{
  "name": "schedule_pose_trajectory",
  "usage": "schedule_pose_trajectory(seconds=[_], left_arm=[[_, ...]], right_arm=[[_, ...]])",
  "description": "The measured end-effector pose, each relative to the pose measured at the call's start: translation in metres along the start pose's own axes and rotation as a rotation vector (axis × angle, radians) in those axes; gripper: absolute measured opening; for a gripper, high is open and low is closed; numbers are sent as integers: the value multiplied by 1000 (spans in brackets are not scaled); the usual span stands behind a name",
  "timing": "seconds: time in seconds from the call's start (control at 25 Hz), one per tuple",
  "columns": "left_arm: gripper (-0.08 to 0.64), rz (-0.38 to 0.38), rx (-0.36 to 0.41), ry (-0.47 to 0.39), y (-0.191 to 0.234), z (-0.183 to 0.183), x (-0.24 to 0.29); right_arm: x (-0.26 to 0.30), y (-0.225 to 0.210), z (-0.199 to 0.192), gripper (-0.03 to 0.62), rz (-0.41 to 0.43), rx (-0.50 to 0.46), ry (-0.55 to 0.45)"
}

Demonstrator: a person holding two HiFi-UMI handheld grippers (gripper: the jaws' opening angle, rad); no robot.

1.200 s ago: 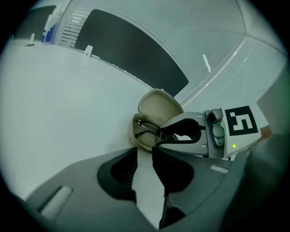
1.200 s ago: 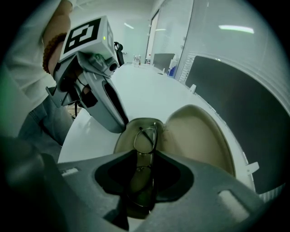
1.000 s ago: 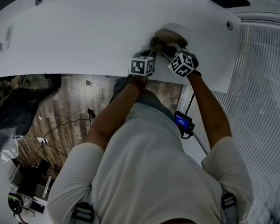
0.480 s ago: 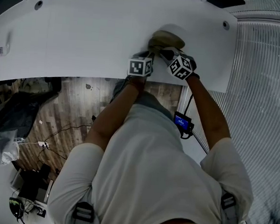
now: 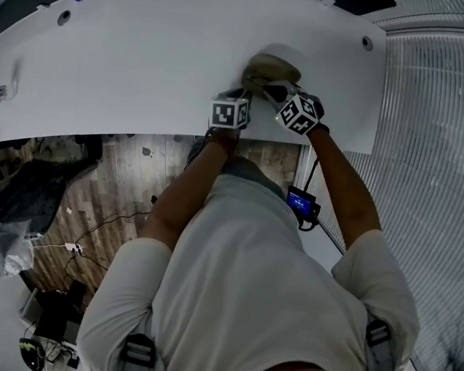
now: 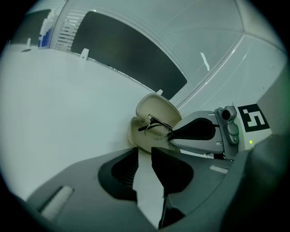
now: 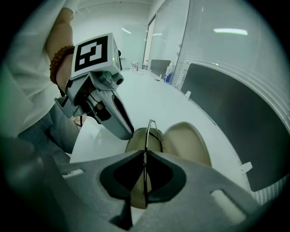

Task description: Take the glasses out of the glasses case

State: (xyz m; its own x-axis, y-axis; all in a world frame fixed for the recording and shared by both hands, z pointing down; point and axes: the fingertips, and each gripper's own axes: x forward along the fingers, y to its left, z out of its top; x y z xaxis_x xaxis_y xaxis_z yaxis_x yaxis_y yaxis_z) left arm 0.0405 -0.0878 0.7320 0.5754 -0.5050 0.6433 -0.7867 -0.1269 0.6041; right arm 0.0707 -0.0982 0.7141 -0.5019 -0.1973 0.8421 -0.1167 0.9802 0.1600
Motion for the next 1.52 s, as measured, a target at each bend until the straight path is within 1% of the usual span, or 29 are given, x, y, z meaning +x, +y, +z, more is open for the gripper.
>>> schedule_pose_trajectory(seconds=[0.12,0.36,0.64,0.84,1.12,1.52], left_arm=[[94,-4,16,2,-4,0,-1],[95,-2,50,-15,-11,12,-4],[95,1,93,-25,-18,27,-5],[94,-23,124,-21,-34,32,0],[94,-70,179,11,-67,29,20],[94,-146,254,72,-113,10,52]], right_arm=[[-6,0,-1,21,-19,9,-7],[-17,-5,-6,21,-52,32,-26],[-29,-21,-10,21,-102,59,-50],[-42,-28,-20,21,-139,80,-46],[-63,-32,-53,21,-189,136,-24],[-94,-24,-113,21,-267,234,22]])
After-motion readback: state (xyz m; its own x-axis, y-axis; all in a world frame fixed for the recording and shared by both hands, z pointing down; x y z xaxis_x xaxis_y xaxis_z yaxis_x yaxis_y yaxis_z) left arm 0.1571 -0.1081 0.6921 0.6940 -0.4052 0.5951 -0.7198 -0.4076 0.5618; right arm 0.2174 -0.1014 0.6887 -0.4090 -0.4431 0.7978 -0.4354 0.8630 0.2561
